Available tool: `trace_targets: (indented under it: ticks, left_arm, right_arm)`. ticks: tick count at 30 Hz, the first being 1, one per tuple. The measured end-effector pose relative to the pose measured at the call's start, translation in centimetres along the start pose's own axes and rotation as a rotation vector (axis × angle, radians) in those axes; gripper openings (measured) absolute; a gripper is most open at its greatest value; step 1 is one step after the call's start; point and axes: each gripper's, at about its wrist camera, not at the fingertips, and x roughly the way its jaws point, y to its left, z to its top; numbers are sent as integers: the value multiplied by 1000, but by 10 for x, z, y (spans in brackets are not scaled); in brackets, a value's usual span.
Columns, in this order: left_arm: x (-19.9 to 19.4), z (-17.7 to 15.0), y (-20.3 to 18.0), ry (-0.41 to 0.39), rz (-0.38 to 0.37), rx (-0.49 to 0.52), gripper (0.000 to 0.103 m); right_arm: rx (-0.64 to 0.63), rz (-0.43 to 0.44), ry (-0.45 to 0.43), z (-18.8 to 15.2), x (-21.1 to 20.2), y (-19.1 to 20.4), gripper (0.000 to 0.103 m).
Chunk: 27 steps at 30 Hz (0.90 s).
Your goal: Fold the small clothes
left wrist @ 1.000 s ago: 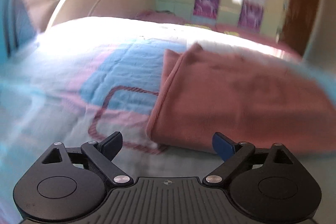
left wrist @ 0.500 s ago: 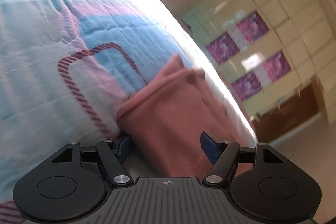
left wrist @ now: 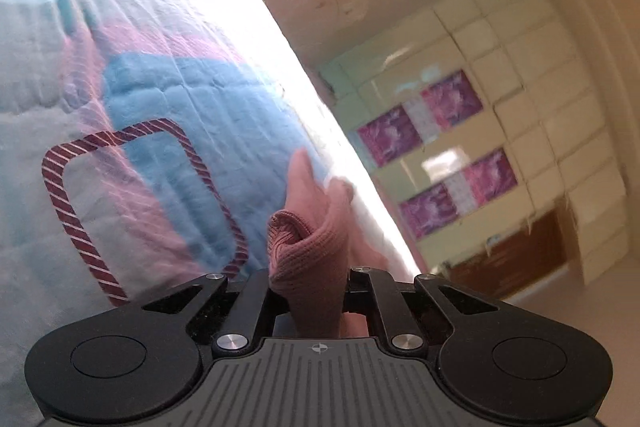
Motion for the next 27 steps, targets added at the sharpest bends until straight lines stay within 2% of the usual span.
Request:
trace_targets:
  ticks: [2,4,5,7,8,10,14,20,23,25,26,27]
  left_arm:
    - [14,1,8,57,59,-9,8]
    - [19,4,15,57,76,-49,8]
    - [20,4,11,55,88,-30,8]
    - [21,4,-8,54,103,42,8]
    - [20,2,-19,53,102,67,8]
    - [17,0,-44,61,75,139,8]
    - [20,-22,-120,104,5,333,8]
    - [27,-94,-237,184,-101,545,8]
    - [36,-147,-280,266,-130,615,8]
    - [45,-192,-298,368,-121,665,10]
    - [49,-222,-305,443,-83,728,26]
    - [52,-238,-306,518,-53,754,31]
  right_arm:
    - [-11,-3,6,-3,1,0,0]
    - [-1,6,15,-2,4,-4,0]
    - [-5,1,24,0,4,-3,0]
    - [4,-6,12,3,-2,-3,0]
    - [24,-3,-9,4,-6,-8,4]
    - [100,7,-60,4,-19,-25,5]
    - [218,-26,-148,0,-57,-72,7]
    - [364,-67,-232,-10,-123,-153,8]
    - [414,-77,-260,-20,-152,-185,8]
    - [435,-74,-257,-26,-161,-202,9]
    - [445,-65,-252,-29,-162,-209,18]
    - [455,-46,-246,-32,-164,-216,33]
